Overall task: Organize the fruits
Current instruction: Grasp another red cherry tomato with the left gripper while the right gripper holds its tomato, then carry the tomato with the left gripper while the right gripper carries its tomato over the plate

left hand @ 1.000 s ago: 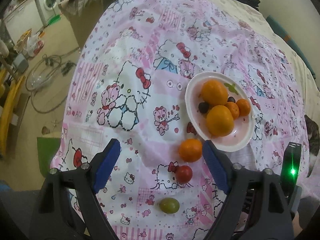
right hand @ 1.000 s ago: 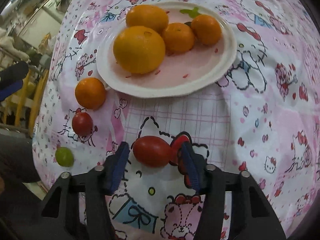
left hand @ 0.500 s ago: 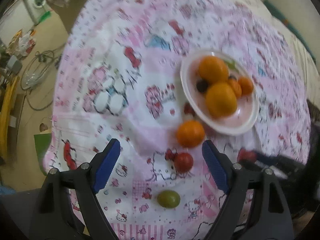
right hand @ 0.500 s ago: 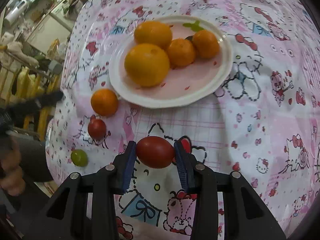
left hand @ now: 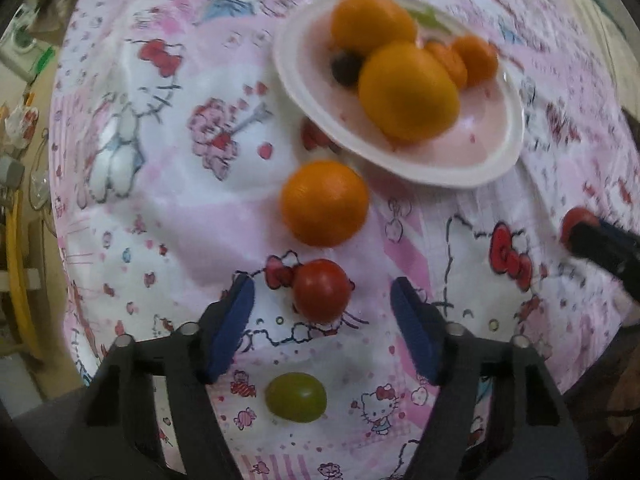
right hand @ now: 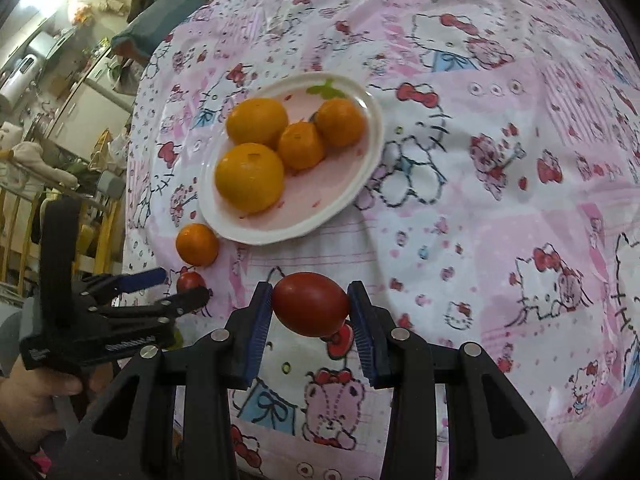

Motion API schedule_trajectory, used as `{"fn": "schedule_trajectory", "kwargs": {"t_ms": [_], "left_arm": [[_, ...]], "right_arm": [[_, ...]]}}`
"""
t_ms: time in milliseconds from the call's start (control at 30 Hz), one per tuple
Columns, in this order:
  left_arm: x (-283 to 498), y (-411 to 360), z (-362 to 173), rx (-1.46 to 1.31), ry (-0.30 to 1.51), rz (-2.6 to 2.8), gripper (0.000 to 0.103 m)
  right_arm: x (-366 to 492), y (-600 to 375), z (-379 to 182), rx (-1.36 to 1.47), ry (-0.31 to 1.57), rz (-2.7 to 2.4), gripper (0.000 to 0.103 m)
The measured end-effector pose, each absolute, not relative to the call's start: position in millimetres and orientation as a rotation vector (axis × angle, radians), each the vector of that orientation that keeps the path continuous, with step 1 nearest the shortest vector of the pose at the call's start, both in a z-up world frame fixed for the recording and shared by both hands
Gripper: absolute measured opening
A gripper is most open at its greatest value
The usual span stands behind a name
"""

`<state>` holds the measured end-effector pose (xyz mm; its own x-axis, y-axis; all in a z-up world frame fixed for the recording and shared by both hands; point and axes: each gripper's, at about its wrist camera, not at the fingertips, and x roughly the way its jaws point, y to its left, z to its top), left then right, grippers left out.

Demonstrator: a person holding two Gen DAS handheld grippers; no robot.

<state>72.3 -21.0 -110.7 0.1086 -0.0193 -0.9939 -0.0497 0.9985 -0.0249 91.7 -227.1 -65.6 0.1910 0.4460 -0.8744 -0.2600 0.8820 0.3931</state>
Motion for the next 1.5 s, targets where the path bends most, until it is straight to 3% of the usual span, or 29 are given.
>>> {"fn": "schedule_trajectory", "kwargs": {"t_ms": [33, 100, 133, 933, 1500], "left_arm": [[73, -24, -113, -0.035, 1.468, 0.026, 0.055], [74, -28, -117, -0.014, 1.479, 0.026, 0.028], [74, -29, -118, -0.008, 1.483, 0.026, 0.025], [60, -4, -72, -0.101, 1.354, 0.031, 0.025], [77, 14, -13, -0.152, 1.077, 0.057, 0.025]], "right_arm": [[91, -230, -65, 0.173, 1.286, 0.497, 0.040], [91, -234, -64, 0.183, 1.282, 0.493, 0.040], [90, -237, -62, 0.186, 1.279, 0.491, 0.040], [89, -235, -52, 0.173, 1.235, 0.486, 0.040], [104, -270, 13, 0.309, 0.936, 0.432, 0.040]]}}
